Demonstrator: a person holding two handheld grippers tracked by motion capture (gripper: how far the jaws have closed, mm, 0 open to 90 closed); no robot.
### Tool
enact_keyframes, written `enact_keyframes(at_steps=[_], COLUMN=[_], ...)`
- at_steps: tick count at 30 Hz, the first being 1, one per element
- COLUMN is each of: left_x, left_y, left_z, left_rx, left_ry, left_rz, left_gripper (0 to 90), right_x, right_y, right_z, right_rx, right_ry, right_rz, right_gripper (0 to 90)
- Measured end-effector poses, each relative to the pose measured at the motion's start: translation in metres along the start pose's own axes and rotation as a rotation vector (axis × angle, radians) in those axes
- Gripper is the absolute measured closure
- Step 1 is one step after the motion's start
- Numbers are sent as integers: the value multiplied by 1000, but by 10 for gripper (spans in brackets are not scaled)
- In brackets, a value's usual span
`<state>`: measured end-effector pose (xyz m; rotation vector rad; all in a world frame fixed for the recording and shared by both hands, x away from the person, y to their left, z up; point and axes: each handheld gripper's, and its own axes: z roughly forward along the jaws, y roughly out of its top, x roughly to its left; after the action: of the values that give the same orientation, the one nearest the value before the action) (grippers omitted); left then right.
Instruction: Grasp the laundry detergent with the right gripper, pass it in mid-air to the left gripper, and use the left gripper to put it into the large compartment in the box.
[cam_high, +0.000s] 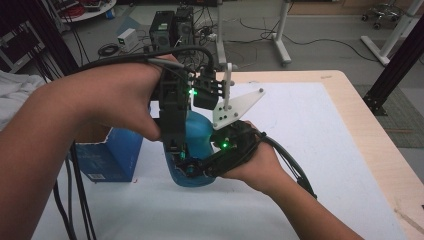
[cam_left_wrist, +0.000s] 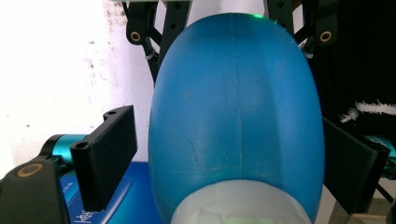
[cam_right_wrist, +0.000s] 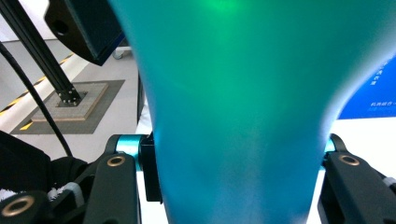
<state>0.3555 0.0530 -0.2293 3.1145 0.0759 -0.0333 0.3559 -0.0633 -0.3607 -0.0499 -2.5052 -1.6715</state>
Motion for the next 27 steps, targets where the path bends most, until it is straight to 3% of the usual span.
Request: enact_keyframes(at_steps=[9,11,27], left_x=[-1,-1,-1], left_y=[1,1,4], left_z=[-1,-2,-2], left_rx=[-3,-4,7], left_ry=[9,8,12], left_rz=[-5,1,-2], left_gripper=[136,186,234], right_x=[1,1,1], right_y=[0,0,1], right_z=[-1,-1,-1], right_rx=[-2,-2,-11], right_ry=[0,0,-1], right_rz=[0,0,0], right_gripper=[451,451,452])
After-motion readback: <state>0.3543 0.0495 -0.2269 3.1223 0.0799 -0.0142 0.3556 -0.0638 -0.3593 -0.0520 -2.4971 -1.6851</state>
